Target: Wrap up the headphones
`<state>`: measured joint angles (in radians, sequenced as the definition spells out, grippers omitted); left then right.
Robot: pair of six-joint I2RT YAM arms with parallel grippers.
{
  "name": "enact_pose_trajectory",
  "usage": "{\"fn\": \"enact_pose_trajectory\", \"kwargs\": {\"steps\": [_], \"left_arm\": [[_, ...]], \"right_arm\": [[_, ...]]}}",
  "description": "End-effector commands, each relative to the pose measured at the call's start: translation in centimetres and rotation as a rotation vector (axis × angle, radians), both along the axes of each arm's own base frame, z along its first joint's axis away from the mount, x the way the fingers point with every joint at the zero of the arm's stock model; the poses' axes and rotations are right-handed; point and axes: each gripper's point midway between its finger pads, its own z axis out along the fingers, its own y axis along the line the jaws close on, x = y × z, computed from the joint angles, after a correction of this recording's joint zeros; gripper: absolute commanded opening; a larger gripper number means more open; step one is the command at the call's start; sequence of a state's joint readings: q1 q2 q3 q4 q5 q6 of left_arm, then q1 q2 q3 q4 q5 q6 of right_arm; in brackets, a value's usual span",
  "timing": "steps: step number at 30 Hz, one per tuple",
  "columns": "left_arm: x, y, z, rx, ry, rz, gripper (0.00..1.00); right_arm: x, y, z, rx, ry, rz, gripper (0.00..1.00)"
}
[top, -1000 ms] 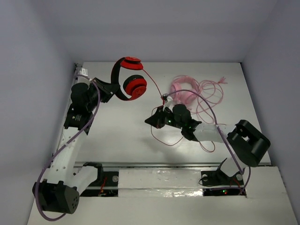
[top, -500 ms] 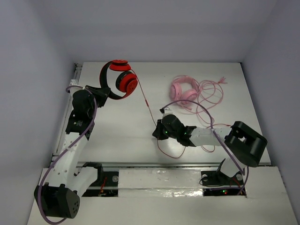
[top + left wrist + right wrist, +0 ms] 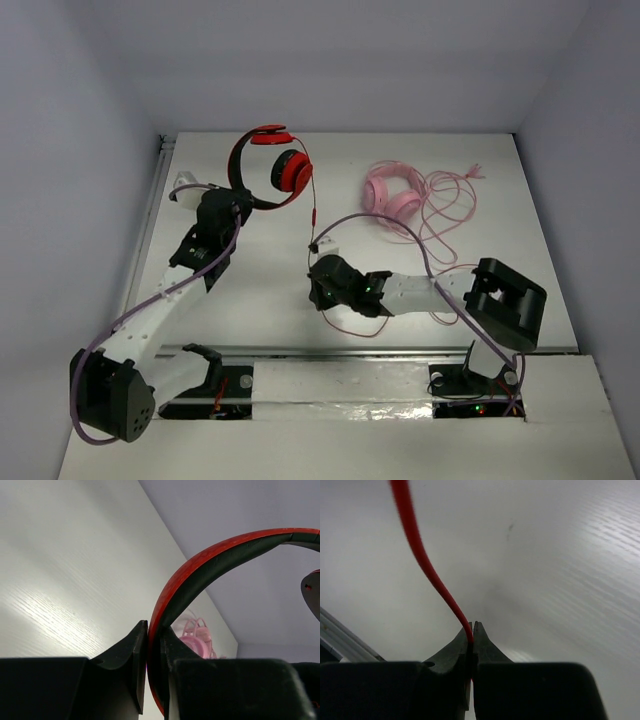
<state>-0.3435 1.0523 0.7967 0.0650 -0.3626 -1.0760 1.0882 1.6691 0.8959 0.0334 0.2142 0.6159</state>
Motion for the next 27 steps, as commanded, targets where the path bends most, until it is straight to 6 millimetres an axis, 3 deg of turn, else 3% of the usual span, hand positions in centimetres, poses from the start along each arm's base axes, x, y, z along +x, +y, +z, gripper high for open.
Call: {"fn": "enact_pose_trajectory", "kwargs": {"steps": [1, 5, 9, 10, 13, 16, 21, 25, 27], "left_arm": [[0.9, 1.2, 4.6, -0.009, -0.147, 0.119, 0.0], [0.6, 1.0, 4.3, 0.088, -0.126, 0.146, 0.0], [-0.3, 0.4, 2.1, 0.278, -0.03, 0.2, 0.0], [-0.4, -0.9, 1.3, 0.324, -0.006, 0.173, 0.0], [-0.7, -1.3, -1.1, 0.445, 0.077, 0.14, 0.0], [-1.5, -2.3, -2.6, 0.487, 0.12, 0.068, 0.0], [-2.6, -6.2, -1.0, 0.378, 0.044, -0.179, 0.0], [-3.3, -7.7, 2.1, 0.319, -0.01, -0.271, 0.0], [-3.5, -8.2, 2.4, 0.316, -0.016, -0.301, 0.0]], "right_arm": [[-1.6, 1.7, 0.9, -0.04, -0.04, 0.071, 0.0], [-2.6, 2.4, 0.4, -0.073, -0.04, 0.098, 0.0], [-3.7, 2.5, 0.4, -0.13, -0.049, 0.141, 0.0], [-3.4, 2.3, 1.0, -0.136, -0.068, 0.139, 0.0], [-3.9, 1.1, 1.7, -0.16, -0.086, 0.152, 0.0], [-4.7, 0.0, 3.6, -0.131, -0.101, 0.189, 0.0], [-3.6, -3.2, 4.6, -0.101, -0.117, 0.114, 0.0], [-3.5, -3.8, 4.4, -0.061, -0.097, 0.092, 0.0], [-3.2, -3.6, 5.1, -0.016, -0.096, 0.095, 0.0]]}}
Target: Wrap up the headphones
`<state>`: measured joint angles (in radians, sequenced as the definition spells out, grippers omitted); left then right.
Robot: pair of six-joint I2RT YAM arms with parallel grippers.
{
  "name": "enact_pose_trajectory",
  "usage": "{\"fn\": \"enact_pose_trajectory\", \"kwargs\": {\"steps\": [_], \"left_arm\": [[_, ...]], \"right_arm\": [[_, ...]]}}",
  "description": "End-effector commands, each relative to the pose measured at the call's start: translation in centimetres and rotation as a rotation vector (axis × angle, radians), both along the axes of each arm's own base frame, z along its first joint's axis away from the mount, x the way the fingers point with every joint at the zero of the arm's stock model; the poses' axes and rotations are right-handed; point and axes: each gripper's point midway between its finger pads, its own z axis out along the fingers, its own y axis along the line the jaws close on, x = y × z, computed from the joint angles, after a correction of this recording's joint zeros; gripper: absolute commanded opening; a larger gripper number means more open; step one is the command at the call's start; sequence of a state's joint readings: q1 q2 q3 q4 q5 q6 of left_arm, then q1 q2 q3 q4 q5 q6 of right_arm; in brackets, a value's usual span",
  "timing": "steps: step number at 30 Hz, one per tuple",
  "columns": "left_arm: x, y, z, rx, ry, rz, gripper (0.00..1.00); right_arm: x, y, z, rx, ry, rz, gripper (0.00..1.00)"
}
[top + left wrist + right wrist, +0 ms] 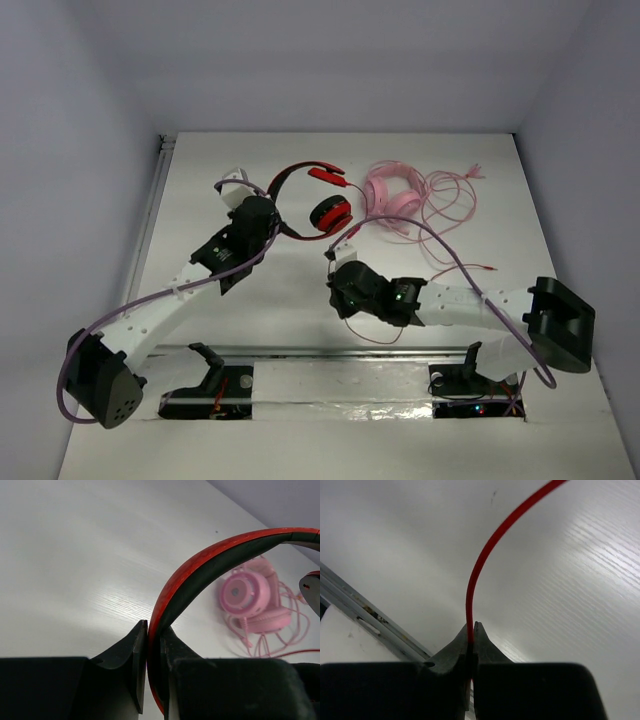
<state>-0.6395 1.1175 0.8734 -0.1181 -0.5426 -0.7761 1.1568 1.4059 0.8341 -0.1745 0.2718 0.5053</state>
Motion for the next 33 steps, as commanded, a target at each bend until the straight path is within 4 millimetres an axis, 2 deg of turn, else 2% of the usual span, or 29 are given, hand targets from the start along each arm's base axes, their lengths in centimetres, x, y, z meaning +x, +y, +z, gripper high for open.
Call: {"fn": "enact_pose_trajectory", "kwargs": {"steps": [1, 7, 8, 10, 12, 18, 20, 23, 26, 27, 29, 33], "left_arm": [[0.2, -2.6, 5.4, -0.132, -0.104, -0.111, 0.0], [-0.1, -3.6, 3.1, -0.079, -0.041, -0.18, 0.0], [0.0, -3.6, 2.8, -0.068, -0.036, -0.185, 0.0], [0.0, -3.4, 1.1, -0.022, 0.009, -0.181, 0.0], [0.0, -3.4, 0.2, -0.009, 0.027, -0.183, 0.0], [0.3, -3.9, -1.1, 0.063, 0.058, -0.217, 0.0], [0.3, -4.2, -1.7, 0.09, 0.075, -0.246, 0.0], [0.0, -4.6, -2.3, 0.109, 0.087, -0.291, 0.0], [-0.7, -5.2, -2.4, 0.131, 0.098, -0.365, 0.0], [-1.2, -4.9, -2.9, 0.161, 0.125, -0.382, 0.0], [-2.0, -5.6, -2.6, 0.169, 0.131, -0.46, 0.0], [-3.7, -5.2, -2.5, 0.249, 0.177, -0.567, 0.0]], "right_arm": [[0.2, 0.2, 1.4, 0.088, -0.002, 0.003, 0.0], [-0.7, -0.5, 3.6, 0.159, 0.015, 0.091, 0.0], [-1.5, -0.4, 4.7, 0.176, 0.014, 0.148, 0.0], [-3.3, 0.2, 6.7, 0.207, 0.04, 0.263, 0.0], [-4.2, 0.5, 8.6, 0.224, 0.053, 0.32, 0.02], [-5.7, 1.0, 9.1, 0.161, 0.139, 0.422, 0.0], [-6.0, 1.3, 10.5, 0.194, 0.122, 0.456, 0.0], [-5.9, 1.9, 12.5, 0.22, 0.095, 0.482, 0.01], [-5.3, 2.3, 13.2, 0.192, 0.08, 0.486, 0.01], [-5.4, 2.2, 12.8, 0.168, 0.092, 0.49, 0.01], [-4.7, 2.1, 12.6, 0.128, 0.071, 0.479, 0.01], [-4.3, 2.2, 14.4, 0.144, 0.04, 0.495, 0.01]]}}
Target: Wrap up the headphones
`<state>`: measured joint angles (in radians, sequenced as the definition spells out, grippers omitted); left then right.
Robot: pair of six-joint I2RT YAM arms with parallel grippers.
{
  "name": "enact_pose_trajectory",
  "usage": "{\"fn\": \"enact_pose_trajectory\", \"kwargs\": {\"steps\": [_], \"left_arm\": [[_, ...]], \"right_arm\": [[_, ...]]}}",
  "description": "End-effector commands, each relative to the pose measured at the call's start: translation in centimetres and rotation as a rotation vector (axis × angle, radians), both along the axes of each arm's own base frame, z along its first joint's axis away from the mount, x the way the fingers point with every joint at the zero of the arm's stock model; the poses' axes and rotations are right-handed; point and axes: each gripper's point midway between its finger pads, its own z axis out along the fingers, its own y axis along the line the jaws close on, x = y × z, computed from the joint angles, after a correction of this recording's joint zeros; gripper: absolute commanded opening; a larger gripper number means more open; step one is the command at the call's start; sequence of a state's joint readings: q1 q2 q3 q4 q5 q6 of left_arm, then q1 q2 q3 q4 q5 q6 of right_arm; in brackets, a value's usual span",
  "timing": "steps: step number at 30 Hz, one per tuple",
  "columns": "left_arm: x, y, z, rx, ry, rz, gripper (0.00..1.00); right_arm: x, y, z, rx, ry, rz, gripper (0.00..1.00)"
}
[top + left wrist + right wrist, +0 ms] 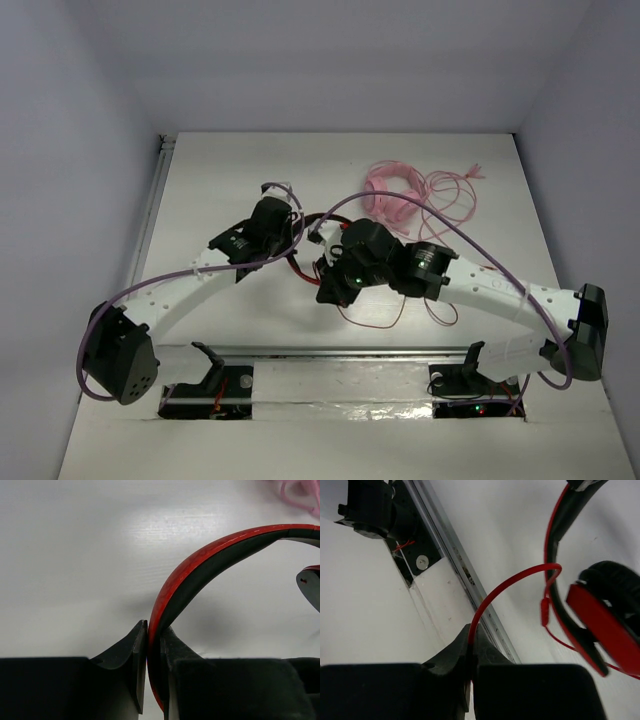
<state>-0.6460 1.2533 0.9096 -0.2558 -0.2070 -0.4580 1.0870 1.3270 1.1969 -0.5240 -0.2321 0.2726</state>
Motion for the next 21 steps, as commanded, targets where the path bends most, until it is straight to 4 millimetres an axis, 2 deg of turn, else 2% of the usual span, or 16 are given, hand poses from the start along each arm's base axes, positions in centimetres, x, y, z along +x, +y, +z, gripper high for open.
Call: {"fn": "enact_pose_trajectory", "kwargs": {"steps": [1, 5, 10, 11, 13, 15, 21], "left_arm": [[-1.1, -1.9, 4.4, -0.033, -0.054, -0.192, 0.0], [-2.3, -2.8, 5.5, -0.02, -0.051, -0.331, 0.0], [-3.8, -3.3, 4.8, 0.013, -0.023, -0.472, 0.0], [-4.0, -3.1, 4.2, 0.024, -0.011, -0.478, 0.0], [-4.1, -3.2, 4.2, 0.015, -0.023, -0.487, 0.0], [-4.2, -3.4, 3.9, 0.004, -0.027, -0.497, 0.0], [-4.7, -3.5, 3.4, -0.006, -0.031, -0.522, 0.0]], "right_arm": [[0.3, -0.1, 3.0, 0.037, -0.061, 0.035, 0.01], [0.0, 0.2, 3.8, 0.042, -0.062, 0.099, 0.01], [0.8, -1.1, 2.7, -0.037, -0.078, 0.044, 0.03], [1.1, -1.8, 3.2, -0.03, -0.092, 0.017, 0.05], [2.0, -2.9, 3.6, -0.046, -0.133, -0.05, 0.08], [3.6, -4.8, 3.9, -0.093, -0.176, -0.16, 0.09], [5.5, -7.3, 4.8, -0.15, -0.256, -0.291, 0.09]]}}
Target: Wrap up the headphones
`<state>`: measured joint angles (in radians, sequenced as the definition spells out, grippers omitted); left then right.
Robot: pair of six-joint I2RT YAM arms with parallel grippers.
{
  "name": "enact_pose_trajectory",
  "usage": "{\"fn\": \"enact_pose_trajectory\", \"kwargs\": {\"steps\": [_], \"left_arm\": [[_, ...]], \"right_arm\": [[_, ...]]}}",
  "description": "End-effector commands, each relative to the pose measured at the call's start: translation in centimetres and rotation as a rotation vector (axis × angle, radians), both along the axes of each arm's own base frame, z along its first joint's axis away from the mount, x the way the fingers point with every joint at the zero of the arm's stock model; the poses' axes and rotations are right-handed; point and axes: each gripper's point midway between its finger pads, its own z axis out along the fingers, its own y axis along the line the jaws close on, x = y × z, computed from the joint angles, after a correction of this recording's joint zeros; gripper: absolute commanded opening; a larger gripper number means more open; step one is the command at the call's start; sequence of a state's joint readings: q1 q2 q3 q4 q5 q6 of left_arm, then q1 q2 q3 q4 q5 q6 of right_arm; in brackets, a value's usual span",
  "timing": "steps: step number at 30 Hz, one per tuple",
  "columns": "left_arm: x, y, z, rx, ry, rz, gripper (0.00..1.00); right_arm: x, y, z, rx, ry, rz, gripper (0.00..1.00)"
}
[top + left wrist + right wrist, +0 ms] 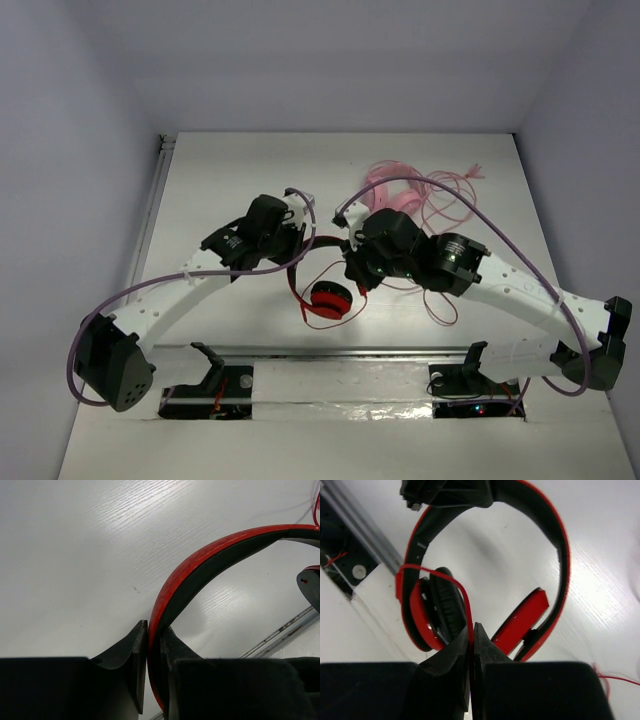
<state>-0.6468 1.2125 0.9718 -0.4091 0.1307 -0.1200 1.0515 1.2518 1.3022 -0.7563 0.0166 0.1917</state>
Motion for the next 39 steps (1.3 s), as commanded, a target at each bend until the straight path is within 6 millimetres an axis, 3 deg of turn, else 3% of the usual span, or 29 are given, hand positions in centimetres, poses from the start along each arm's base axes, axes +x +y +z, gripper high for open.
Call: {"fn": "enact_pose_trajectory", "kwargs": {"steps": [1, 6, 13, 17, 24, 25, 27, 32, 33, 38, 39], "left_arm": [[-0.2, -1.2, 2.2, -0.087, -0.062, -0.055, 0.0], [-0.6, -1.4, 2.8, -0.11, -0.074, -0.076, 0.0], [-2.2, -2.7, 3.5, -0.198, -0.068, -0.172, 0.0], [-2.4, -3.2, 4.3, -0.229, -0.076, -0.19, 0.0], [-1.5, -3.3, 7.0, -0.28, -0.125, -0.129, 0.0], [-1.1, -3.0, 7.3, -0.277, -0.142, -0.102, 0.0], [-0.9, -3.0, 8.2, -0.291, -0.16, -0.09, 0.0], [-0.4, -2.6, 10.5, -0.332, -0.202, -0.063, 0.0], [-0.6, -2.8, 10.8, -0.345, -0.202, -0.077, 0.0], [-1.7, -3.4, 12.1, -0.408, -0.19, -0.132, 0.0], [-1.5, -3.2, 12.3, -0.41, -0.193, -0.119, 0.0]], "right_arm": [[2.1, -2.1, 2.4, -0.012, -0.105, -0.125, 0.09], [4.2, -4.0, 2.4, -0.064, -0.18, -0.264, 0.09], [6.2, -4.7, 2.9, -0.044, -0.253, -0.394, 0.12], [6.8, -4.6, 4.2, 0.028, -0.27, -0.431, 0.25], [5.8, -4.6, 4.8, 0.132, -0.252, -0.421, 0.37], [5.5, -4.7, 5.7, 0.181, -0.257, -0.417, 0.38], [4.9, -4.7, 5.0, 0.211, -0.243, -0.401, 0.43], [3.2, -4.4, 5.7, 0.353, -0.239, -0.325, 0.57], [2.8, -4.2, 5.0, 0.355, -0.226, -0.3, 0.58], [3.1, -4.7, 6.1, 0.421, -0.242, -0.326, 0.62], [3.2, -5.1, 7.1, 0.464, -0.259, -0.338, 0.62]]}}
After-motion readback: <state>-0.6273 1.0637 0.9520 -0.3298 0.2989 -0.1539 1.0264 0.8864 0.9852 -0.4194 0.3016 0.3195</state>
